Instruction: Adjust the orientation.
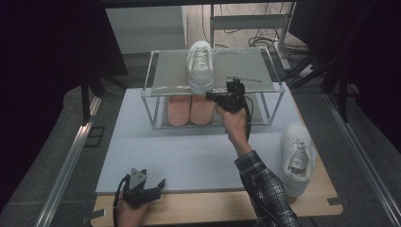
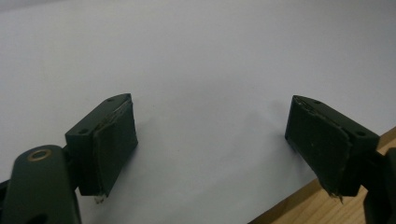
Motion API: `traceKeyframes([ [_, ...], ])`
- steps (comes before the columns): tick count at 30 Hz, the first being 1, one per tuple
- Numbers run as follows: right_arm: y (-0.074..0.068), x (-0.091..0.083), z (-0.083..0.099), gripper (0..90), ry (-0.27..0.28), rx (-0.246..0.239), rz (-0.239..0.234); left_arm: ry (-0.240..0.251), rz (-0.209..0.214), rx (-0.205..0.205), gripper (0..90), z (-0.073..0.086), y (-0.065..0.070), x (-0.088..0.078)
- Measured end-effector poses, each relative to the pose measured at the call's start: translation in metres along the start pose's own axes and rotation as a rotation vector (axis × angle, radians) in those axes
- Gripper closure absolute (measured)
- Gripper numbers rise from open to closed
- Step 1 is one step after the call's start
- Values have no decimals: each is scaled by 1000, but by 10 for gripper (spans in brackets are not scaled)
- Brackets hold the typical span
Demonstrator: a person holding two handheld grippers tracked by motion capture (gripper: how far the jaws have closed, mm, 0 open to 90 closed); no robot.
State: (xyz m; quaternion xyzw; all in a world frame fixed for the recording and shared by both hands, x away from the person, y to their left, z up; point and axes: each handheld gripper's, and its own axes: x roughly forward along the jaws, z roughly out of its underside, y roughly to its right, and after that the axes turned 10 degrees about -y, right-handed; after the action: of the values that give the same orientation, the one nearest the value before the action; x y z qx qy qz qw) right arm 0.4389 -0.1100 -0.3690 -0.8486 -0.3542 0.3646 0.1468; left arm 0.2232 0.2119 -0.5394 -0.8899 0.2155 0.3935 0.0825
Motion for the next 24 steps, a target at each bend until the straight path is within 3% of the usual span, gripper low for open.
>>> traceKeyframes([
  [6, 1, -5, 5, 878, -16, -9, -7, 0, 0, 1, 161, 0, 0, 0],
  [11, -4, -10, 11, 829, -36, -62, 5, 0, 0, 0, 161, 0, 0, 0],
  [24, -11, -23, 26, 579, -101, -155, 42, 0, 0, 1, 161, 0, 0, 0],
])
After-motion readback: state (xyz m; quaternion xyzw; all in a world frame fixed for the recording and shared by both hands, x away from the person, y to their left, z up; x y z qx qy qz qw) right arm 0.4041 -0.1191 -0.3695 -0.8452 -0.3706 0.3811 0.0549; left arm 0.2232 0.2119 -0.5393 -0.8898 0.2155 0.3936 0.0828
